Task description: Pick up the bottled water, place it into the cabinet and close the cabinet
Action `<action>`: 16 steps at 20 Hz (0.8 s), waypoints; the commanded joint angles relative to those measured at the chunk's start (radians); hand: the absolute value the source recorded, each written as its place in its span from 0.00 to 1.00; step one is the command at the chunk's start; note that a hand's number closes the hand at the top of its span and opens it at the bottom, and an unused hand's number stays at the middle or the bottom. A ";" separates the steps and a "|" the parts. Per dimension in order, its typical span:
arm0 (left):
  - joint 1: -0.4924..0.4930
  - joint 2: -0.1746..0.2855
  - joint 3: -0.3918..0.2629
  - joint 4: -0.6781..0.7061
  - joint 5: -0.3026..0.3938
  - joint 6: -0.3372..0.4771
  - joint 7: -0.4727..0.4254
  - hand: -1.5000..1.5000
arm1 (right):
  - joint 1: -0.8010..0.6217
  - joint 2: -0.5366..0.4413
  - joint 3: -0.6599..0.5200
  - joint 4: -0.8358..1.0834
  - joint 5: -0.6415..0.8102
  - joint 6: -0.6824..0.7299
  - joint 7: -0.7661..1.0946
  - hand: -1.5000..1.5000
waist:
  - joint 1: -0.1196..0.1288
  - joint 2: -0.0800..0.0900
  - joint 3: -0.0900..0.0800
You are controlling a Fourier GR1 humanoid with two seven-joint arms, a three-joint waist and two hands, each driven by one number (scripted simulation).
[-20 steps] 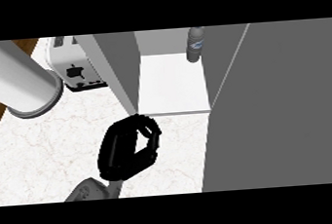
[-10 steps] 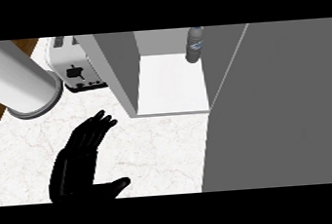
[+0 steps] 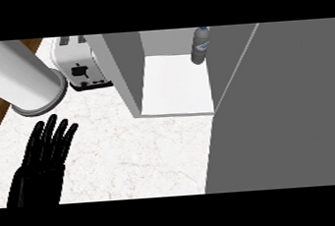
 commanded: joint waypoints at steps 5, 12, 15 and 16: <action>0.097 0.083 0.078 -0.060 0.064 -0.084 -0.007 0.00 | -0.104 -0.005 0.219 -0.129 0.135 -0.003 0.164 1.00 | 0.035 0.004 -0.005; 0.151 0.155 0.125 -0.079 0.106 -0.186 -0.001 0.00 | -0.153 0.074 0.282 -0.080 0.016 -0.061 0.177 1.00 | 0.084 0.025 -0.004; 0.158 0.165 0.145 -0.089 0.120 -0.202 -0.006 0.00 | -0.182 0.075 0.285 -0.066 0.005 -0.058 0.189 1.00 | 0.102 0.028 -0.005; 0.161 0.190 0.172 -0.064 0.126 -0.228 -0.008 0.00 | -0.190 0.068 0.273 -0.074 0.003 -0.058 0.201 1.00 | 0.106 0.031 -0.007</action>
